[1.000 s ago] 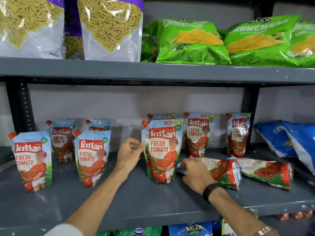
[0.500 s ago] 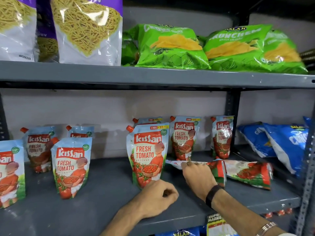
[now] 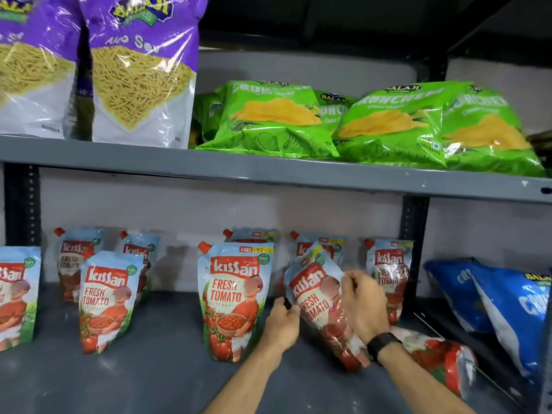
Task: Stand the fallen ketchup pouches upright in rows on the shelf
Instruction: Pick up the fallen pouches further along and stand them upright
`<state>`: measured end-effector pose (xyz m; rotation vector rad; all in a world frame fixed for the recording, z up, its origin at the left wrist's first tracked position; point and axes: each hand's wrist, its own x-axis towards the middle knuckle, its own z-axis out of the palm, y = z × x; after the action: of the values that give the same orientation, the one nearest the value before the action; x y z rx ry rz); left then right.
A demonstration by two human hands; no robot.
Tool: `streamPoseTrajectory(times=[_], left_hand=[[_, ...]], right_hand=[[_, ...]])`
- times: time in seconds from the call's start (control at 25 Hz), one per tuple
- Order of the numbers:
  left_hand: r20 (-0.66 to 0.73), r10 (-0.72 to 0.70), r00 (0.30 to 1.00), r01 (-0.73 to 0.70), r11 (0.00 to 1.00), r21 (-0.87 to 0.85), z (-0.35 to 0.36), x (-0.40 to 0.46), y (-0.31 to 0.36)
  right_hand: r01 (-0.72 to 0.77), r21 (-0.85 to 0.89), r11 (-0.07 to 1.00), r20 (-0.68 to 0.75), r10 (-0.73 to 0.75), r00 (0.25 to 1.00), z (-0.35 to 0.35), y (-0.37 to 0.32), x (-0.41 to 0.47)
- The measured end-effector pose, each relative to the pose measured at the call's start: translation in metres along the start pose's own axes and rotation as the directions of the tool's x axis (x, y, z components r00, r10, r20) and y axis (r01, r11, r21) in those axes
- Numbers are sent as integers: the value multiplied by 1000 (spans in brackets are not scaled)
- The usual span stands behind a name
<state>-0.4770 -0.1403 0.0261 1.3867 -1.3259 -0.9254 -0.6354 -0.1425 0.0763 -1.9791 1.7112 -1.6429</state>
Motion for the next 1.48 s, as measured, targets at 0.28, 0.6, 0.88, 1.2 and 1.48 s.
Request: streamPoseTrajectory(times=[0.28,0.6,0.88,1.2,1.48], left_hand=[[-78,-34,996,-11,858,-514,-1,12,30],[-307,115,945,-224,909,-350,19,13,50],[-348,142,927,-268,899,-347,11,16,69],[-352,117,929,-222,936,-274,14,13,30],[-358,129,925,-234,935,-268,16,6,24]], right_hand=[[-404,587,701,150,396,906,-8,23,15],[-488,696,527,222,488,844,-10,26,16],[-481,722,497,260,449,855,-10,20,20],[-514,664,543,284,452,845,3,40,0],[-501,719,482,340,386,858,-1,46,-4]])
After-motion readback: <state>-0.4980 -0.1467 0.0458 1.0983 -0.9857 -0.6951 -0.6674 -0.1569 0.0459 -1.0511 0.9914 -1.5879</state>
